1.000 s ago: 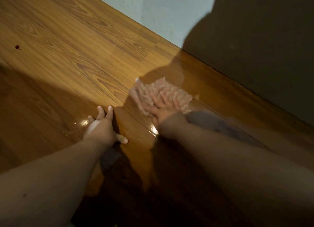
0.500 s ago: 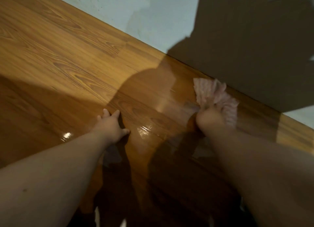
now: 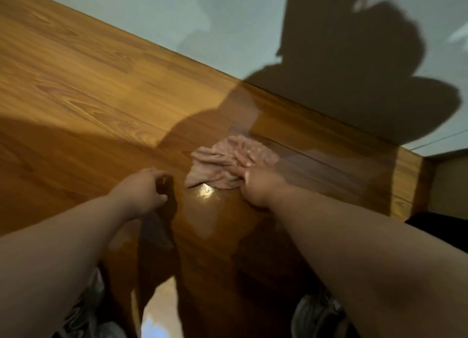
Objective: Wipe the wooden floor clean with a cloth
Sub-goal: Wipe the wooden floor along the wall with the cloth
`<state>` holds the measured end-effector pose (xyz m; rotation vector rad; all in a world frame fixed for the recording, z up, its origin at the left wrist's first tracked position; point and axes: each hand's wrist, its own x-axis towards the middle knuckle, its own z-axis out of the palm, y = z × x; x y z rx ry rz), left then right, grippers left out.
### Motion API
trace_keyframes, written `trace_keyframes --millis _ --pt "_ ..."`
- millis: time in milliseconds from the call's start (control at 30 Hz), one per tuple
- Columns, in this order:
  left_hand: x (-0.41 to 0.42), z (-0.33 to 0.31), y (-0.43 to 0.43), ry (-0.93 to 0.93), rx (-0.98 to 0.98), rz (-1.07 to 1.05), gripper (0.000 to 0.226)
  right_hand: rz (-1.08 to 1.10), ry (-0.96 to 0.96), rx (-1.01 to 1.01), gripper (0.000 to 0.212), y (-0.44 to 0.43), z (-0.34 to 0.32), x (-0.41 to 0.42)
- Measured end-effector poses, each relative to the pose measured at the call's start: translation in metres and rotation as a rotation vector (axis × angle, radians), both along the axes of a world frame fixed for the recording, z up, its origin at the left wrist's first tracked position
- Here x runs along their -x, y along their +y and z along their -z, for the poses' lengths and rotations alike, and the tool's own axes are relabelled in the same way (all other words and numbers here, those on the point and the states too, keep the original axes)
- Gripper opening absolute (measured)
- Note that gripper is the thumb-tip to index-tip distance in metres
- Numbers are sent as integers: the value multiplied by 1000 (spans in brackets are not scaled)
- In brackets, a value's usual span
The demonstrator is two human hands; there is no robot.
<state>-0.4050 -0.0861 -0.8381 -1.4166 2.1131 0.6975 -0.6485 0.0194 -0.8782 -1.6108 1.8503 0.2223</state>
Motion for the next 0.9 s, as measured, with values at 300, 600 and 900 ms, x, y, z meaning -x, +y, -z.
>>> trace_keyframes --millis 300,600,900 --pt "47 -15 5 99 79 39 51 633 223 -379 50 34 -13 119" --pt "76 6 43 100 69 179 53 740 167 -314 54 79 -21 134" --pt "112 8 42 125 139 210 48 933 204 -326 63 135 -29 182"
